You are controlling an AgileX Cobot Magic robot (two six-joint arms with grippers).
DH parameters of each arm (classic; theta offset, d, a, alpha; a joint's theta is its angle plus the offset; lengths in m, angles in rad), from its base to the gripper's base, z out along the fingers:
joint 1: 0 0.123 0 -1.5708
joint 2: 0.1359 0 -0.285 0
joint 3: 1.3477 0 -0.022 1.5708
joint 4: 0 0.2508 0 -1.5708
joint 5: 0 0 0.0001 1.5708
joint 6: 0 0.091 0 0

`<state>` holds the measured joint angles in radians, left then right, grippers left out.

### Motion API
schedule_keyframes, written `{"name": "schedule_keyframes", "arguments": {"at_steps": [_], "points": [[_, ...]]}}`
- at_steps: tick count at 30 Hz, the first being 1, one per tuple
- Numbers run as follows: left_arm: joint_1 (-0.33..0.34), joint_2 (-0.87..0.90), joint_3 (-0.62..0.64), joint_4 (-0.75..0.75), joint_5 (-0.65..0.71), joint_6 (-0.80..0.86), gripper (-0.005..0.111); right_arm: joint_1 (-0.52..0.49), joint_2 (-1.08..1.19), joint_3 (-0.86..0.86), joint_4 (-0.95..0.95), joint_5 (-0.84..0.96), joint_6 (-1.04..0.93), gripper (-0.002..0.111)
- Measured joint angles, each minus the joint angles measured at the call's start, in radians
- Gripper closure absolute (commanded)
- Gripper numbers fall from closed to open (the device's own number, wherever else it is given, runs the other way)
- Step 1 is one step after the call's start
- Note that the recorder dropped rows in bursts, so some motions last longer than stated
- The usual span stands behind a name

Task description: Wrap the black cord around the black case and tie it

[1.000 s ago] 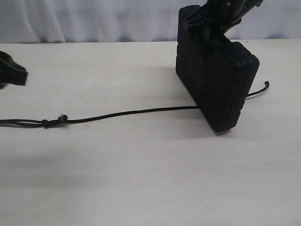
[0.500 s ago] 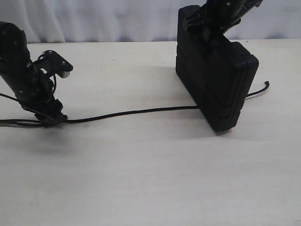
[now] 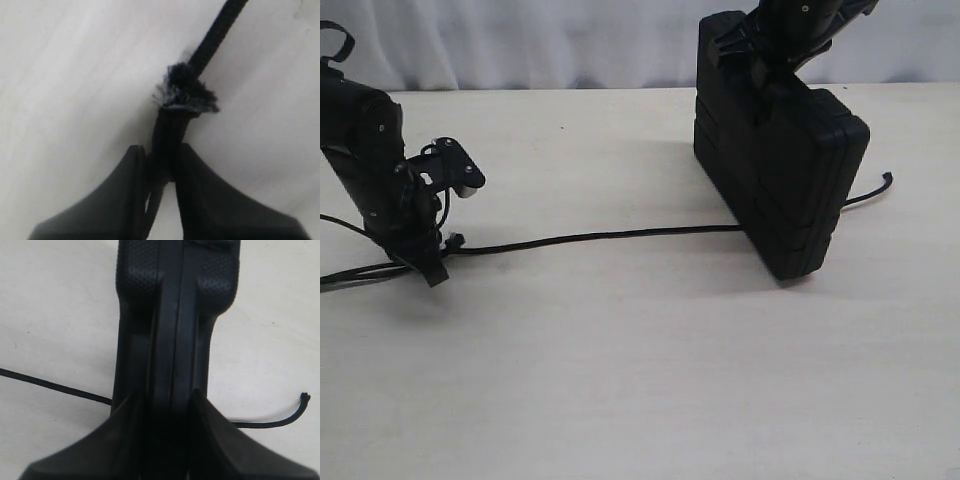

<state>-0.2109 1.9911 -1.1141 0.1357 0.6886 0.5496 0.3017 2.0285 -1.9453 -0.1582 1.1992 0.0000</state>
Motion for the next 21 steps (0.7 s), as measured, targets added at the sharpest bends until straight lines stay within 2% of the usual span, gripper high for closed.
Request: {"name": "schedule_keyframes", "arguments": {"at_steps": [4,9,12,19,21], "points": [[-0.001,0.026,-0.018,0.001,0.034,0.026,0.091,0.0,0.0,0.0,0.004,0.0,0.0,0.104],[-0.037,0.035,-0.022,0.069,0.042,0.117,0.106,-0.002,0.0,0.0,0.006,0.0,0.0,0.104],[-0.099,0.037,-0.018,0.203,0.013,0.204,0.107,-0.002,0.0,0.0,0.006,0.0,0.0,0.104],[-0.29,0.066,-0.012,0.67,-0.222,0.287,0.107,-0.002,0.0,0.0,0.008,0.0,0.0,0.104],[-0.328,0.066,-0.009,0.778,-0.273,0.289,0.102,-0.002,0.0,0.0,0.008,0.0,0.0,0.104]]}}
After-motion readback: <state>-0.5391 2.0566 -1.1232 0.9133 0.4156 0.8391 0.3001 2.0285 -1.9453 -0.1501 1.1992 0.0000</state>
